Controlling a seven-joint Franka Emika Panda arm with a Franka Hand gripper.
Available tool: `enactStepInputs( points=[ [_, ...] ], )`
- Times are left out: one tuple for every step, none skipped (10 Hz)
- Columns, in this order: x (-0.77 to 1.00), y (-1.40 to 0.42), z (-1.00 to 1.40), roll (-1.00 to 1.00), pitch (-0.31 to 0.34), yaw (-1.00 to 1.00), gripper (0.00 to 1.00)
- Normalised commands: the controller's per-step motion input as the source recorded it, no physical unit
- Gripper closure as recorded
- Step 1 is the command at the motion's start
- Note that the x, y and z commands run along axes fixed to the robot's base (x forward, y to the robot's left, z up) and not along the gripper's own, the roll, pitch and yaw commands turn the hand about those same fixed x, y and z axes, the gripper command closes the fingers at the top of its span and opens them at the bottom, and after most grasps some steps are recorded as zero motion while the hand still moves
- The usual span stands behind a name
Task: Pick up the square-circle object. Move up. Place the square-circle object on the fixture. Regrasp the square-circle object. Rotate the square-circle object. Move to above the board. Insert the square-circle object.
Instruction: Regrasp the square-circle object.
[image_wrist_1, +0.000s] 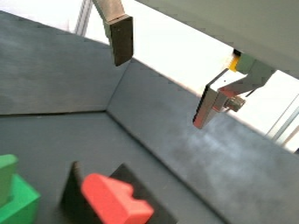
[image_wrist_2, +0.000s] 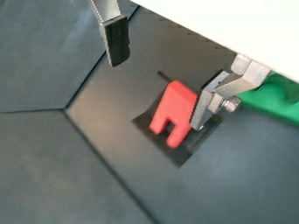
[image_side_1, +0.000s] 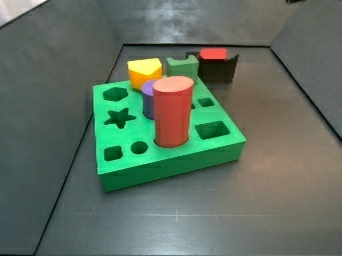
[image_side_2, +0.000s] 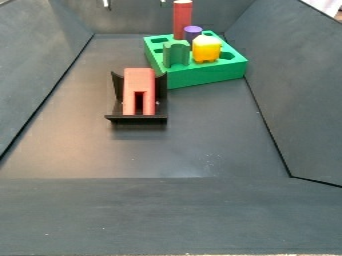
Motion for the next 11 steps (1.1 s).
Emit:
enactStepInputs(
  points=[
    [0.09, -0.04, -0.01, 1.0, 0.118, 0.09, 0.0],
    [0.09, -0.04, -0.01, 0.78, 0.13, 0.11, 0.0],
    [0.1, -0.04, -0.02, 0.58, 0.128, 0.12, 0.0],
    [0.09, -0.04, -0.02, 0.33, 0.114, 0.14, 0.0],
    [0.03, 0.08, -1.0, 0.18, -0.031, 0.11, 0.0],
    [0.03, 0.08, -1.0, 0.15, -0.062, 0.11, 0.0],
    [0.04, 0.07, -1.0, 0.12, -0.085, 0.1, 0.0],
    [0.05, 0.07, -1.0, 0.09, -0.099, 0.07, 0.0],
    [0.06, 0.06, -1.0, 0.07, -0.105, 0.04, 0.0],
    [0.06, 0.06, -1.0, 0.06, -0.108, 0.02, 0.0],
    [0.07, 0.05, -1.0, 0.06, -0.096, -0.01, 0.0]
  ],
)
